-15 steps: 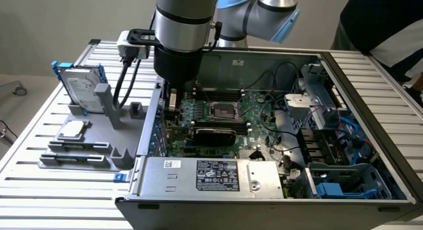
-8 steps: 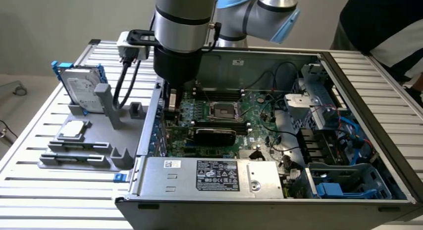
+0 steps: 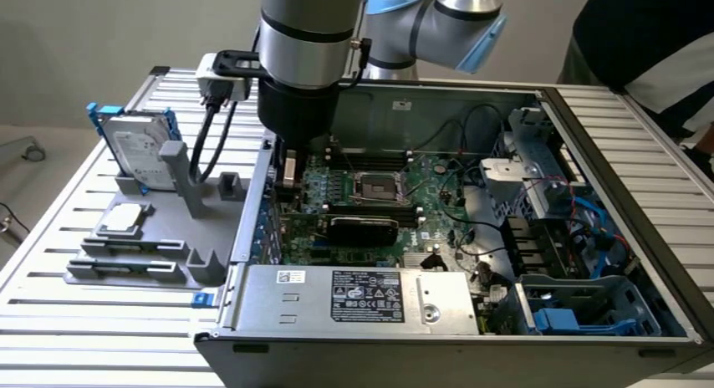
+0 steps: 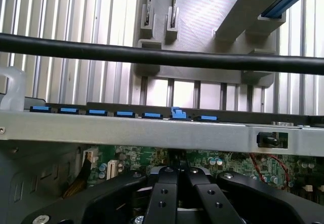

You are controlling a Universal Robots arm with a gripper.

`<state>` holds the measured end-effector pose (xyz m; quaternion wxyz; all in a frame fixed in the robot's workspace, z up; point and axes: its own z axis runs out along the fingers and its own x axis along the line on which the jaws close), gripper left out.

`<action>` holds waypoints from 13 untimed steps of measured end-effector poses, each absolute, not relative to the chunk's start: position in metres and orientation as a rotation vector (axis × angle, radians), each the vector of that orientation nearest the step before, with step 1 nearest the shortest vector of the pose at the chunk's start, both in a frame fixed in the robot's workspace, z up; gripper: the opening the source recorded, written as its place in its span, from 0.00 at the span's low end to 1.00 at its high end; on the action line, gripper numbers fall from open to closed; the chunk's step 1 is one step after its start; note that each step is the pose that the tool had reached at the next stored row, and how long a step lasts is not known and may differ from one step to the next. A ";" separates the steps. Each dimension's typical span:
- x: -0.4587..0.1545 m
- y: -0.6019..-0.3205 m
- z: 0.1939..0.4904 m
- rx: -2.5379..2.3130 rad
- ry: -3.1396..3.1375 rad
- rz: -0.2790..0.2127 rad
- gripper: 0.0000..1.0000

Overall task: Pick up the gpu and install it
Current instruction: 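Press down on the gpu until it lock into place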

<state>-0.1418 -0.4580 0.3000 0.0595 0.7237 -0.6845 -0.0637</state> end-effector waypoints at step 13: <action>-0.145 -0.455 0.299 2.193 -2.071 -0.193 0.11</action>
